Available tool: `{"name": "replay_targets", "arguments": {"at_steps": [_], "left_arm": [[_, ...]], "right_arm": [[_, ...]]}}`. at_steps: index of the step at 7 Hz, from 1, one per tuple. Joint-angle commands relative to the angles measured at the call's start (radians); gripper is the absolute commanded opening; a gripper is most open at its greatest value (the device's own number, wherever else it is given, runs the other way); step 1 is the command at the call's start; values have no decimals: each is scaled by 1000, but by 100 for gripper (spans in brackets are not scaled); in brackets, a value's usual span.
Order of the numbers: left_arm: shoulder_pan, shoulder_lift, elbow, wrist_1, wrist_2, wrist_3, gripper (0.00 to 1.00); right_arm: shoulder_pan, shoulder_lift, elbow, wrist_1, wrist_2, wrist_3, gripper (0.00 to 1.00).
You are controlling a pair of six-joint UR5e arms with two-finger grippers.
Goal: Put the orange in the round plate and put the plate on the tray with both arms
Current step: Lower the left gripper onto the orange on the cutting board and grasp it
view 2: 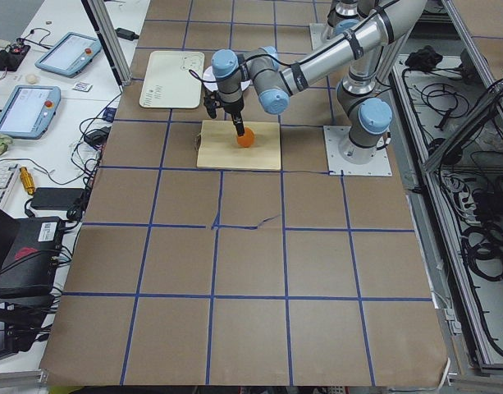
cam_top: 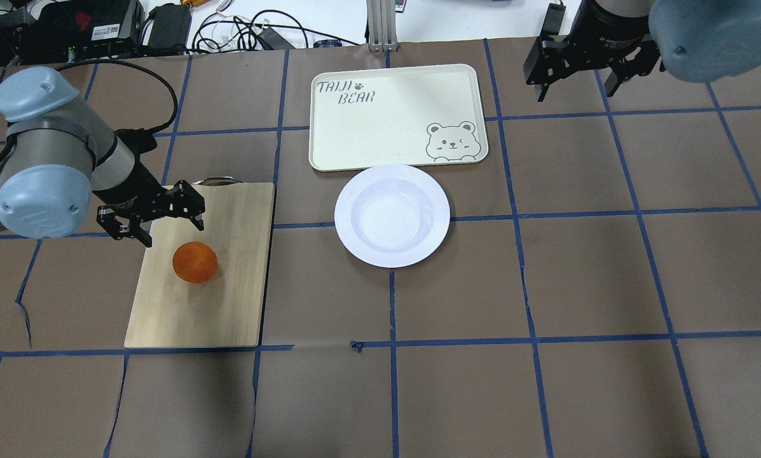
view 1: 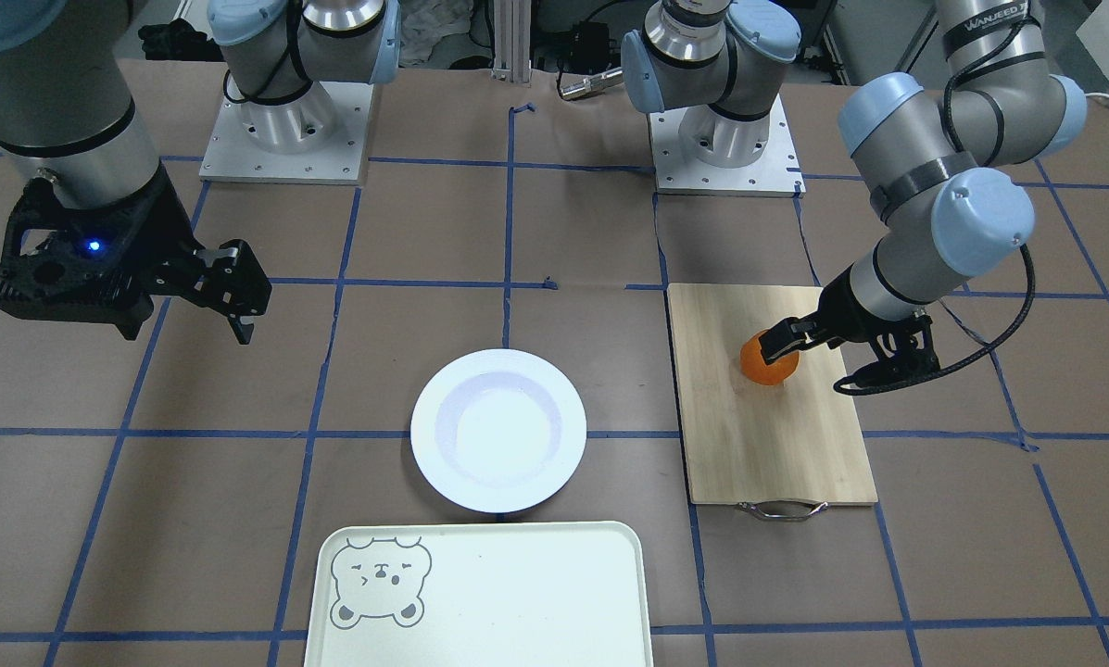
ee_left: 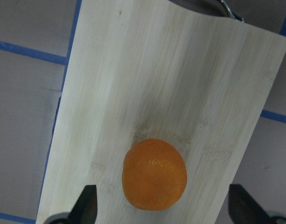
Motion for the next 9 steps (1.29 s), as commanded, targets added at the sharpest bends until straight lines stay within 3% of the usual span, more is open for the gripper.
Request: {"name": "replay_targets", "arguments": {"at_steps": [1,3,4,5,6,8,9], "left_arm": [[0,-57,-27,4,-3,-6,100],[0,-96,-28,27,-4,-7,99],[0,-106,-27,28,-1,-7,90],[0,-111,-25,28,-1,-9,41],[0,-114,-19,28,-3,-9,5],[-4,-94,25,51,-9,-15,0],[-32,-94,121,33,-17,-51,0]], "right_arm": [[-1,-1,2,2,0,0,100],[-2,-1,2,2,-1,0,100],[-2,-1,2,2,0,-1,100],[-2,-1,2,0,2,-1,100],[-2,-1,2,2,2,-1,100],[-2,-3,6,2,-1,0,100],[-1,-3,8,3,-1,0,100]]}}
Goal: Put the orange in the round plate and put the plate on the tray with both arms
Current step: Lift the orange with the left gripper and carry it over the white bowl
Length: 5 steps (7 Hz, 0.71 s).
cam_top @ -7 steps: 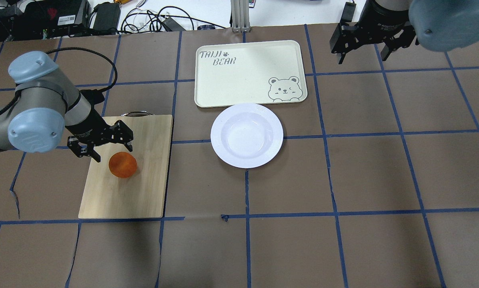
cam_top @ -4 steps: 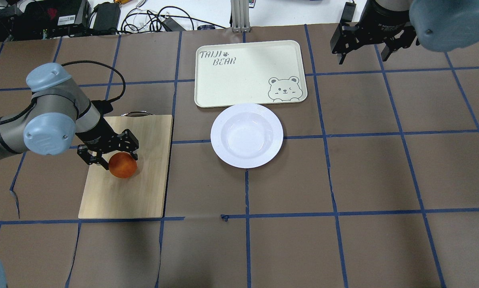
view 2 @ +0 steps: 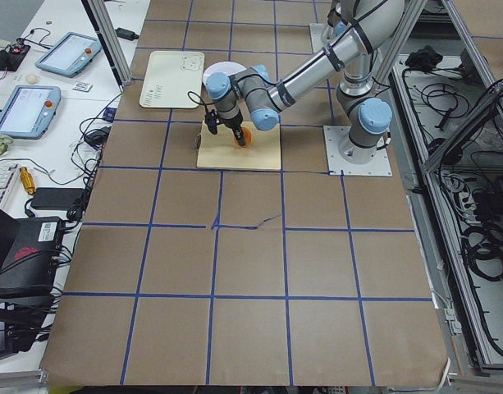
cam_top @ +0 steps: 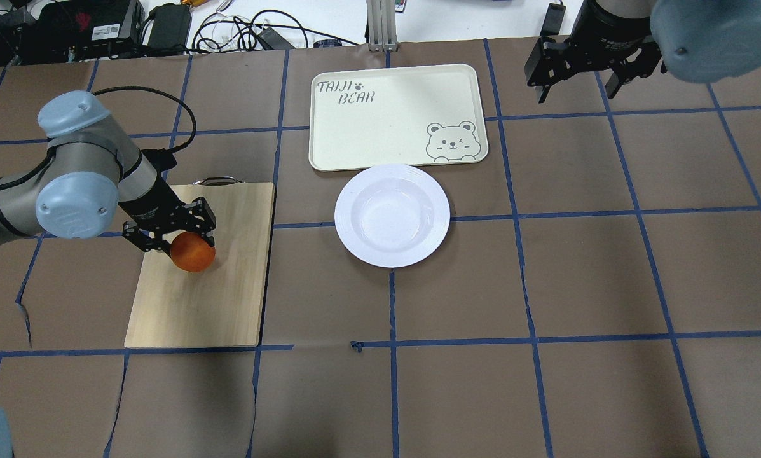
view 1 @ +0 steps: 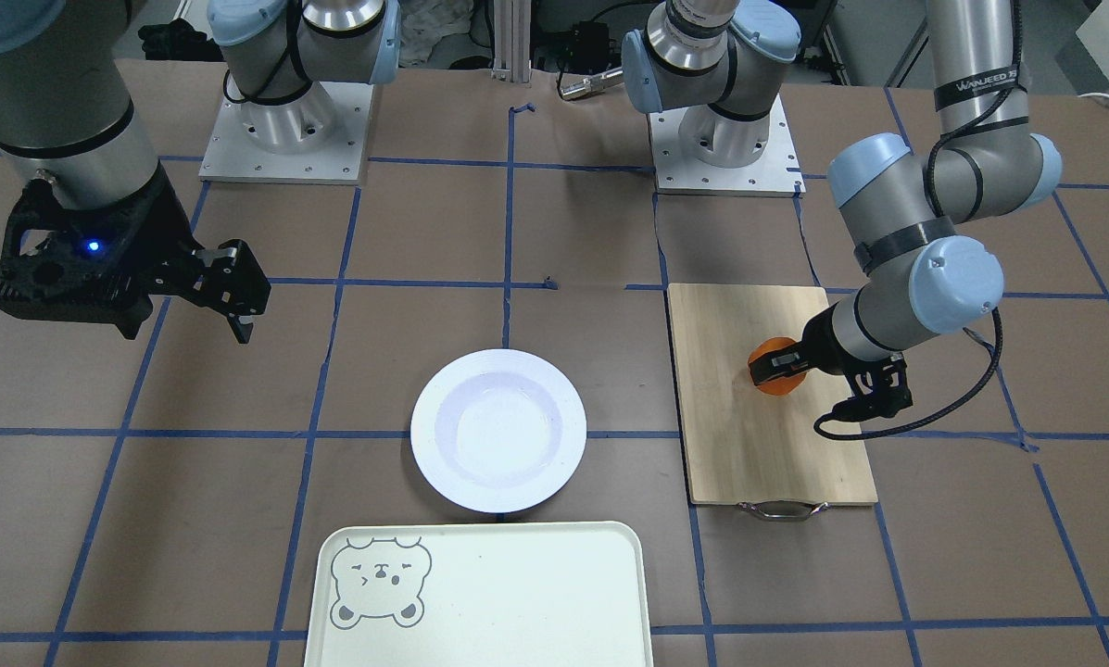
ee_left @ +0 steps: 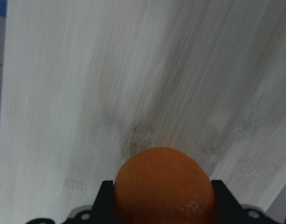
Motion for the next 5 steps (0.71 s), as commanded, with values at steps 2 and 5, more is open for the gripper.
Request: {"name": "replay_targets", "arguments": {"at_steps": [2,5], "left_arm": [[-112,-31,266,-51,-78,-193,0],[-302,-98,301,92,-162,-457,0]], "right_arm": [[0,-1,4,-1,2,-1,100],[0,-1,4,-2,2,-1,100]]}}
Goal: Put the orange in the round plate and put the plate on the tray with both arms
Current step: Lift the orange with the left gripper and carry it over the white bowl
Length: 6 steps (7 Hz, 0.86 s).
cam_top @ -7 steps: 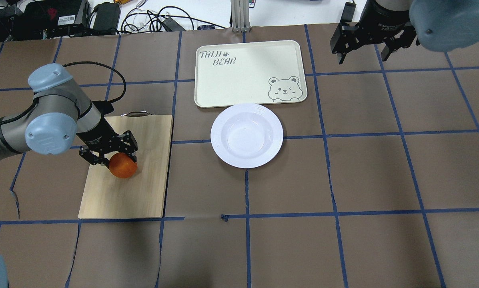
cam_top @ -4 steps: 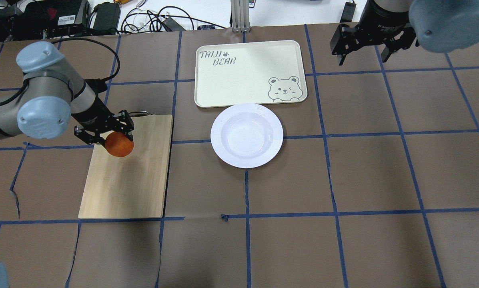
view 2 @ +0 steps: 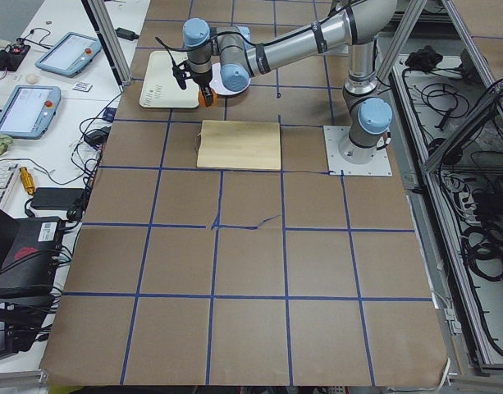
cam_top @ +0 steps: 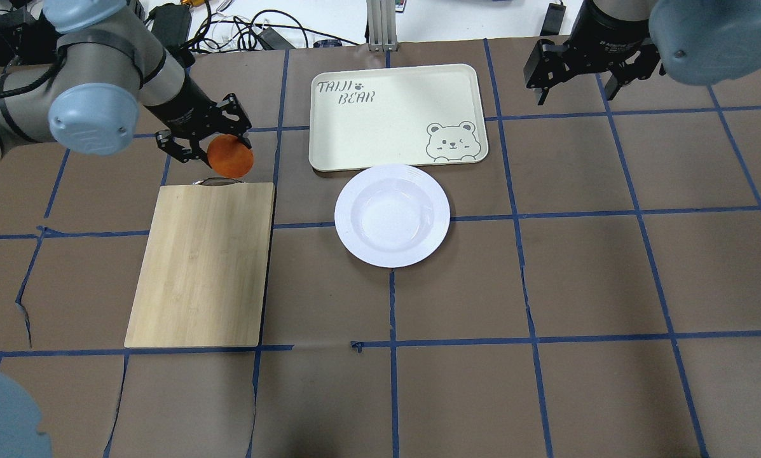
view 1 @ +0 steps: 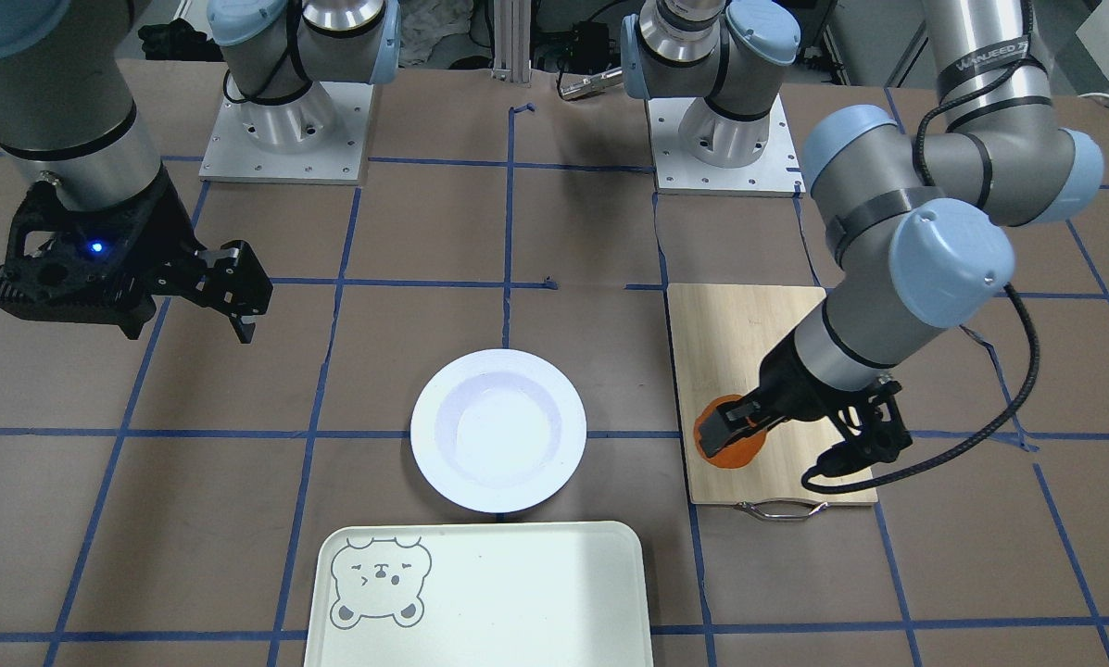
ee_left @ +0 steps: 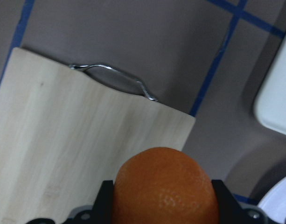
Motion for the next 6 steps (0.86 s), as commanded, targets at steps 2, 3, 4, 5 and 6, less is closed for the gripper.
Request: {"name": "replay_targets", "arguments": {"at_steps": [2,3,4,5,6], "left_arm": [[-220,-88,1,148,-26,-283,0],[-277,-110,-7,149,-24,-352,0],[-300,-131,-27,159,-24,-373,0],[-305,-147,-40,170,-26,-381,0],[-331,-153,-56,169,-33,-405,7]], "right_arm": [[1,0,0,0,0,0,100],[-1,0,0,-1,0,0,100],[-1,0,0,-1,0,0,100],[-1,2,0,1,0,0,100],[-1,2,0,1,-1,2,100]]}}
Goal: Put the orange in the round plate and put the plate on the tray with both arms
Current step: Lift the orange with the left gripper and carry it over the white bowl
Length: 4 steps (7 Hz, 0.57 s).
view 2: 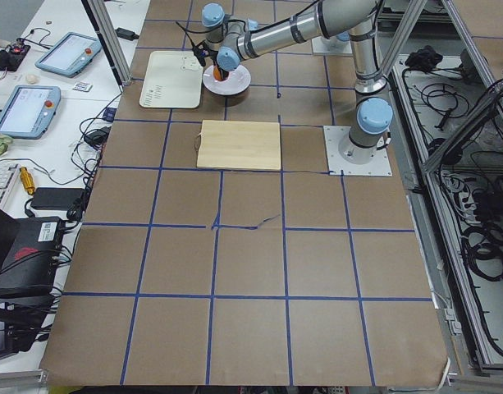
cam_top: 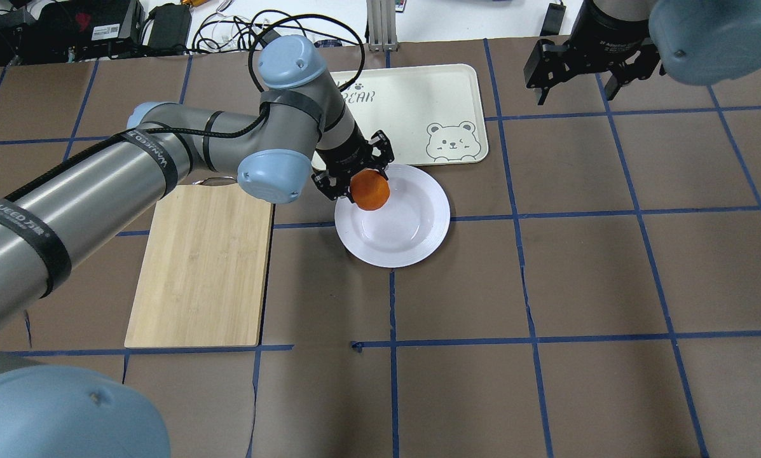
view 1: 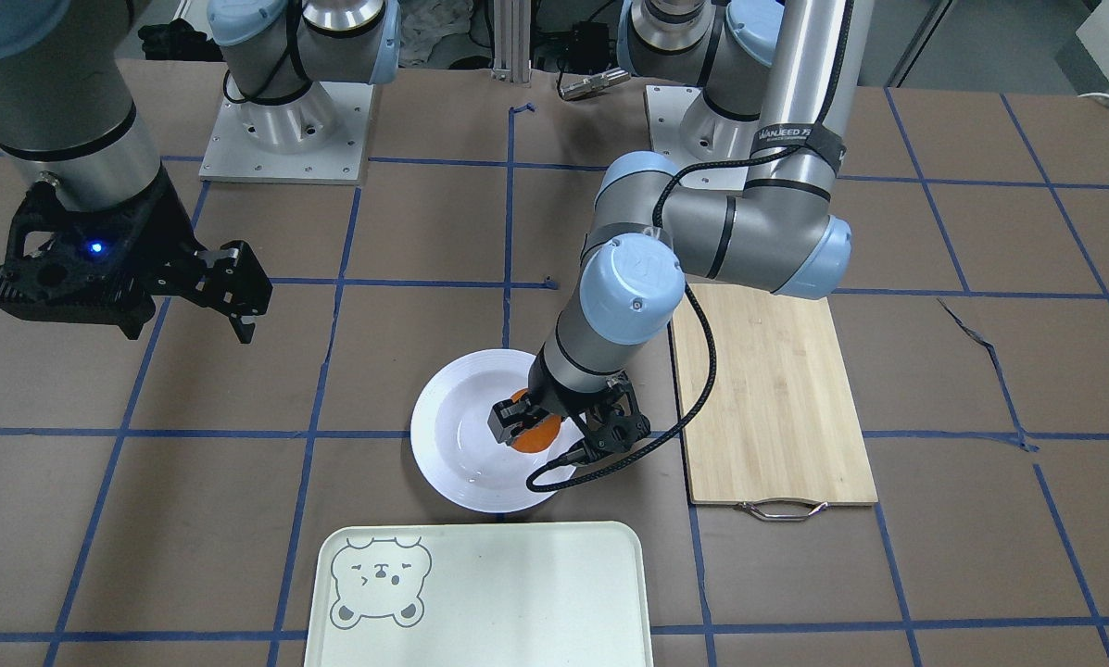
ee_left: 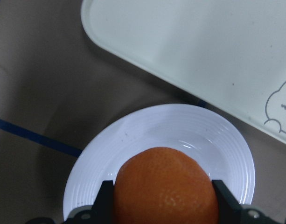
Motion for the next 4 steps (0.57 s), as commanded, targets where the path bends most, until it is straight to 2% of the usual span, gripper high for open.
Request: {"name": "replay_targets", "arguments": {"at_steps": [1,2,4], "left_arm": [[-38,-13,-25,37,-6,-38,28],[-41,-13,-26,47,-6,-34,99],[-33,25,4,39,4,17,100]], "right_arm": [[-2,4,0,-12,2,4,100],[-8,8,2,-9,52,10,100],[-11,13,67,-25,83,12,100]]}}
